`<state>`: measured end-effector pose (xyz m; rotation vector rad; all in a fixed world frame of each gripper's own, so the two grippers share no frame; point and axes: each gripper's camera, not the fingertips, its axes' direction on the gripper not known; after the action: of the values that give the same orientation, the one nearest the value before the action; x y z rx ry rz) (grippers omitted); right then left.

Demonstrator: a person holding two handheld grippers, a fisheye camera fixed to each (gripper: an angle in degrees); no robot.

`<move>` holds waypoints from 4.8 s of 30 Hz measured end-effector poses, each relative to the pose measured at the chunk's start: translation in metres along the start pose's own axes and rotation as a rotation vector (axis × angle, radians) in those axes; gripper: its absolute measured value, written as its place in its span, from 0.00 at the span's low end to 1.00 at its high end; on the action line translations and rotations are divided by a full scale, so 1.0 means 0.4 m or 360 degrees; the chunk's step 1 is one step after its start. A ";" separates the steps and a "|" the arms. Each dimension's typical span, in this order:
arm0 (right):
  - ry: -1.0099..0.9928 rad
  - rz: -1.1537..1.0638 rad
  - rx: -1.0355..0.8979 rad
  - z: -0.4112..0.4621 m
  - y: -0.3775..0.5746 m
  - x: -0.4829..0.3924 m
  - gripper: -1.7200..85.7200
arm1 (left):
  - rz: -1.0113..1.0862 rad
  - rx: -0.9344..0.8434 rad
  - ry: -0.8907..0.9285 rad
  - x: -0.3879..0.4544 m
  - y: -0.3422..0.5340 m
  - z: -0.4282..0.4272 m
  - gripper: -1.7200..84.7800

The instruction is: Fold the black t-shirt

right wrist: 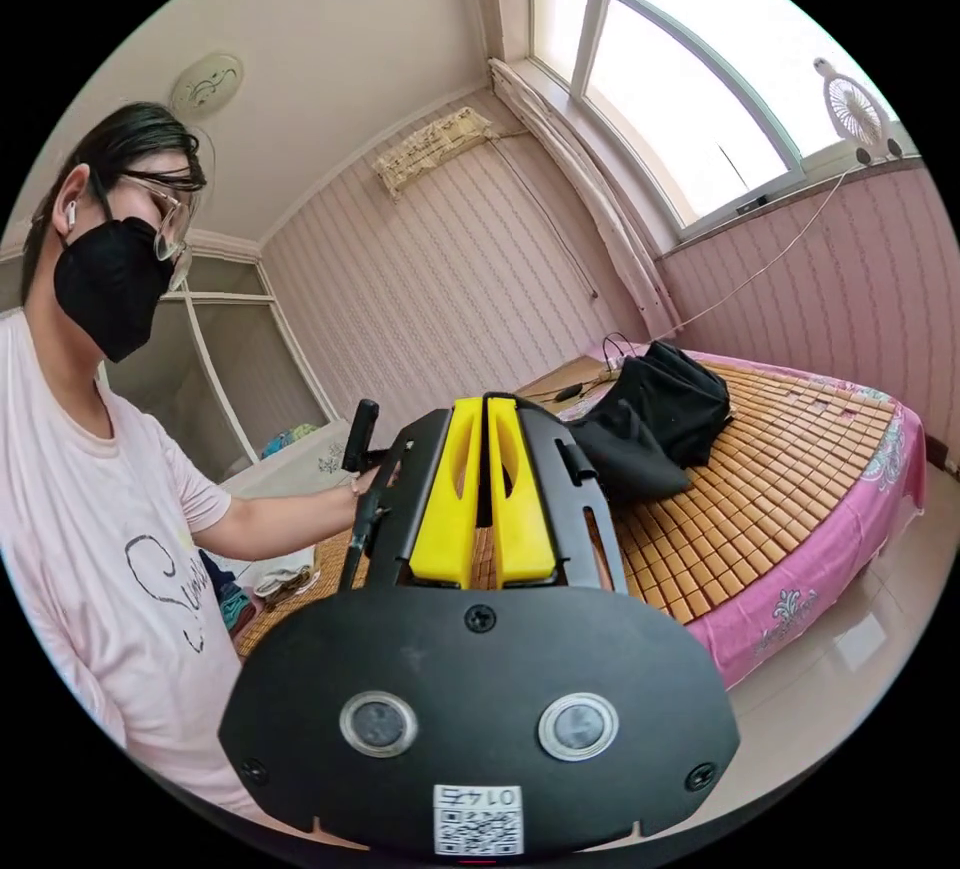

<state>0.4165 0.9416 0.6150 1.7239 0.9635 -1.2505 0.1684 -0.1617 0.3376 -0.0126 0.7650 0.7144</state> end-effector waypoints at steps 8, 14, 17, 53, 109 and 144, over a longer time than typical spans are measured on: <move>-0.0288 0.0293 -0.0260 0.019 0.027 -0.002 0.02 | -0.0481 0.0092 -0.0322 0.128 0.547 -0.581 0.01; -0.0585 0.0314 -0.0460 0.128 0.032 -0.111 0.02 | -0.0754 0.0533 -0.0427 0.280 0.845 -0.892 0.01; -0.0710 0.0186 -0.0496 0.153 -0.021 -0.188 0.02 | -0.0706 0.0754 -0.0534 0.369 0.923 -1.013 0.01; -0.0922 -0.0610 0.0143 0.577 -0.876 -0.821 0.02 | -0.0107 0.1345 -0.1034 0.376 0.646 -1.709 0.01; 0.0392 -0.0335 -0.2420 1.368 0.638 -0.439 0.11 | -0.1355 -0.0850 -0.0485 -0.306 1.249 -0.760 0.11; 0.0289 -0.0342 -0.2168 1.416 0.665 -0.472 0.02 | -0.1284 -0.0605 -0.0691 -0.400 1.201 -0.858 0.05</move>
<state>0.4027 0.2968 0.7207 0.6353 1.5929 -0.2776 -0.4131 0.0240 0.3026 -0.4719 0.1544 0.0661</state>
